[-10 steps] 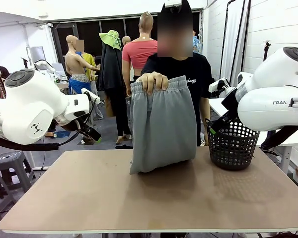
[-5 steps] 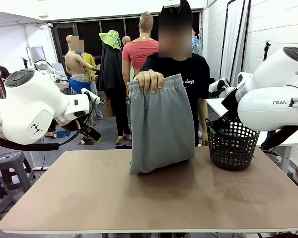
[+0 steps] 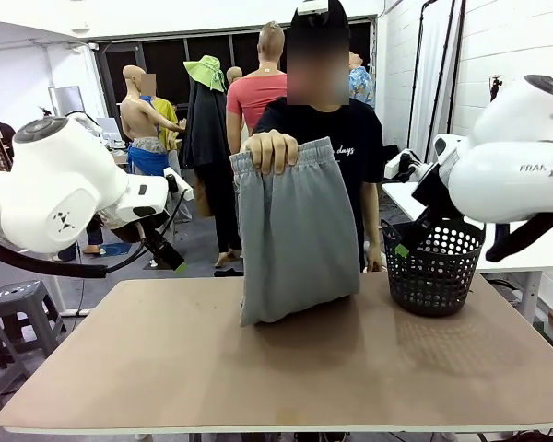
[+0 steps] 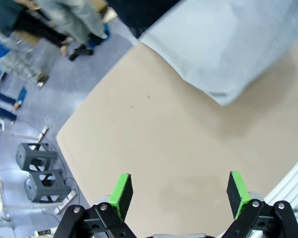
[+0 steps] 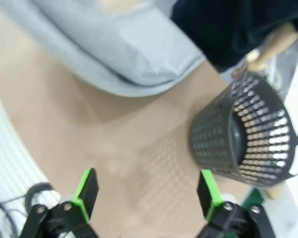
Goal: Fold the training pants.
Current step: Grab both ends of the Training pants handed by a person.
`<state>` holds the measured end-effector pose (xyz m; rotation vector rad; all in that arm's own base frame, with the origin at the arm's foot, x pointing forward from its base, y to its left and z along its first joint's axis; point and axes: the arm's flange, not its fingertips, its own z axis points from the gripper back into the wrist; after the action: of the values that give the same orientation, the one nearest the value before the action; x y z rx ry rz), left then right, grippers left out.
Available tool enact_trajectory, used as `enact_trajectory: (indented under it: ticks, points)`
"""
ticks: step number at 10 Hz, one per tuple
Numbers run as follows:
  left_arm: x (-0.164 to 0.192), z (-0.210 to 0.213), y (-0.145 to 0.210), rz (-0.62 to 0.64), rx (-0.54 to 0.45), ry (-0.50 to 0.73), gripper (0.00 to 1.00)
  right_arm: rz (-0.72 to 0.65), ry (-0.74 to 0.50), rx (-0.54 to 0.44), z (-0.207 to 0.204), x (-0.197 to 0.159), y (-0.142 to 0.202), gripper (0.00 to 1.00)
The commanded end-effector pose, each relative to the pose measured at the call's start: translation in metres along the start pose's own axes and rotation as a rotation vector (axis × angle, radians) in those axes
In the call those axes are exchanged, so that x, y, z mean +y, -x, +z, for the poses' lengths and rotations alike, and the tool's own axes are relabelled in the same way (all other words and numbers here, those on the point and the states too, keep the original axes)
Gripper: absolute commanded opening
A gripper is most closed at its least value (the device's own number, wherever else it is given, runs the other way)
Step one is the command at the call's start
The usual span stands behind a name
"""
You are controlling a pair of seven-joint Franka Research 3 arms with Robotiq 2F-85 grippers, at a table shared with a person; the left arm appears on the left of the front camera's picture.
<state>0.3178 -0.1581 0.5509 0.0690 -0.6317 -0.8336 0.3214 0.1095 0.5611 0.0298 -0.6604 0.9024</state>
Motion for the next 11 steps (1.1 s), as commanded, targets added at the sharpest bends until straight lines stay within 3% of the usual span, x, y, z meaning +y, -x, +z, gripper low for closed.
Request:
enact_trajectory:
  ticks: [1, 4, 5, 6, 7, 10, 11]
  points:
    - [0.015, 0.009, -0.010, -0.111, 0.044, 0.075, 1.00, 0.173, -0.093, 0.038, 0.007, -0.018, -0.005, 1.00]
    - [0.029, 0.004, -0.012, -0.271, 0.007, 0.122, 1.00, 0.387, -0.157, -0.003, -0.006, -0.027, -0.010, 1.00]
    - [0.027, 0.004, -0.012, -0.288, -0.027, 0.121, 1.00, 0.395, -0.152, 0.000, -0.006, -0.024, -0.009, 1.00]
    - [0.029, 0.007, -0.013, -0.210, -0.061, 0.079, 1.00, 0.362, -0.099, -0.029, -0.006, -0.023, -0.010, 1.00]
    - [0.024, 0.006, -0.012, -0.257, 0.023, 0.087, 1.00, 0.372, -0.131, 0.018, -0.002, -0.019, -0.008, 1.00]
    - [0.024, 0.006, -0.012, -0.257, 0.023, 0.087, 1.00, 0.375, -0.119, 0.013, -0.002, -0.020, -0.010, 1.00]
    - [0.025, 0.007, -0.013, -0.257, 0.009, 0.083, 1.00, 0.392, -0.170, 0.029, -0.012, -0.031, -0.014, 1.00]
